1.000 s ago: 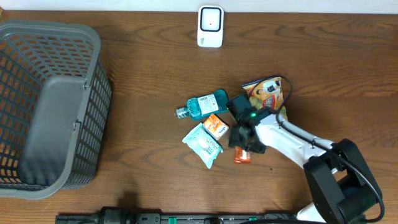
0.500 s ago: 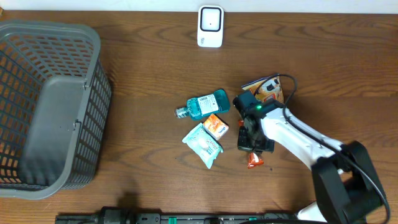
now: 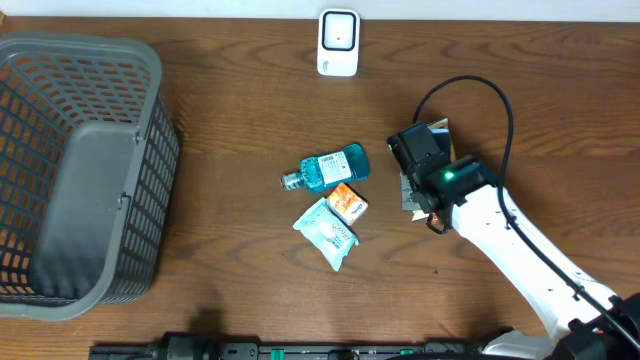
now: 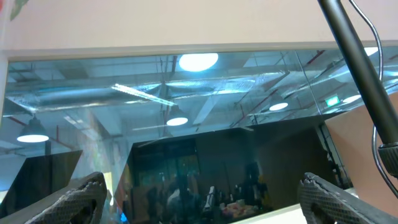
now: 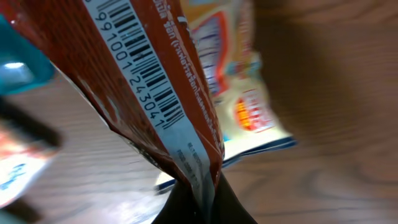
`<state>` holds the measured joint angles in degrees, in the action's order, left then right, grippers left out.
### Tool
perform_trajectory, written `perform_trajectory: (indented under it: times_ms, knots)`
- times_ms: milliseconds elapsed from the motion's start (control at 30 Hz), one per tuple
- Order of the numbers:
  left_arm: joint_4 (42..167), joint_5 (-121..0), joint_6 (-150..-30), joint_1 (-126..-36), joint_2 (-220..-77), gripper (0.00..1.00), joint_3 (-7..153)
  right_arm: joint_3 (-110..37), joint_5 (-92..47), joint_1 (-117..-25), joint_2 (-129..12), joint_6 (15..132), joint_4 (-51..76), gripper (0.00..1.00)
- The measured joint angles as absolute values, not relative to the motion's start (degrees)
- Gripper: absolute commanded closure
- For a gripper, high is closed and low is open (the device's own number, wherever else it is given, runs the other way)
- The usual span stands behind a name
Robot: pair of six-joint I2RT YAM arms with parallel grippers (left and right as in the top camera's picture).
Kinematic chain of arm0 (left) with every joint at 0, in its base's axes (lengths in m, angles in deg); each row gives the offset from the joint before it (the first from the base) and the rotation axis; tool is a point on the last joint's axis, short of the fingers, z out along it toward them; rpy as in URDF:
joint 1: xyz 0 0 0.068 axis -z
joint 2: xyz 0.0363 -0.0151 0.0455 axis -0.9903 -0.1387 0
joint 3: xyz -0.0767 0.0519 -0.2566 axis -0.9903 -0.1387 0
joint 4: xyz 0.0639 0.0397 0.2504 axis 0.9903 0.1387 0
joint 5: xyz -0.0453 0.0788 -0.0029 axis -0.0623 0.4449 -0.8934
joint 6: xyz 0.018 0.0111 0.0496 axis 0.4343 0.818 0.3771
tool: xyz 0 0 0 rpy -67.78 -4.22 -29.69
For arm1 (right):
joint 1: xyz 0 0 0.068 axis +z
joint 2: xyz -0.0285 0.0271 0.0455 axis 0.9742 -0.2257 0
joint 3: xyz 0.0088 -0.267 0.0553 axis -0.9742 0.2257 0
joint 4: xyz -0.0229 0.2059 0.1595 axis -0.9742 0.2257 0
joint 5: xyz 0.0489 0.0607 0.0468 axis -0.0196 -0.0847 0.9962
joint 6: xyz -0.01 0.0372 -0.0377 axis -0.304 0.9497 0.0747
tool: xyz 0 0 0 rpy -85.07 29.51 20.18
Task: Scan the item barcode
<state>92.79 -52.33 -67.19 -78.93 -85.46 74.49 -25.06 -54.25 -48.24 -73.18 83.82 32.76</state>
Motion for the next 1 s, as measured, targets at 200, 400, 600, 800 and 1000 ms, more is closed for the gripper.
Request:
perform_trajectory:
  times_ms: [200, 400, 600, 800, 1000]
  knots:
    - [92.79, -52.33, -67.19, -78.93, -85.46, 0.02, 74.49, -23.92, -61.55, -48.24, -76.7, 91.19, 38.6, 0.98]
    - [92.79, -52.33, -67.19, -78.93, -85.46, 0.02, 74.46, -21.76, -67.74, -48.24, -79.38, 95.47, 35.1, 0.87]
    - [92.79, -52.33, -67.17, -78.93, -85.46, 0.02, 74.46, -21.6, -68.05, -48.24, -83.93, 96.5, 34.23, 0.87]
    - [92.79, -52.33, -67.17, -78.93, -85.46, 0.02, 74.46, -21.49, -66.08, -48.24, -87.12, 97.07, 34.32, 0.65]
    - [92.79, -52.33, -67.17, -78.93, -85.46, 0.02, 74.49, -21.69, -57.64, -49.71, -85.24, 97.68, 35.54, 0.48]
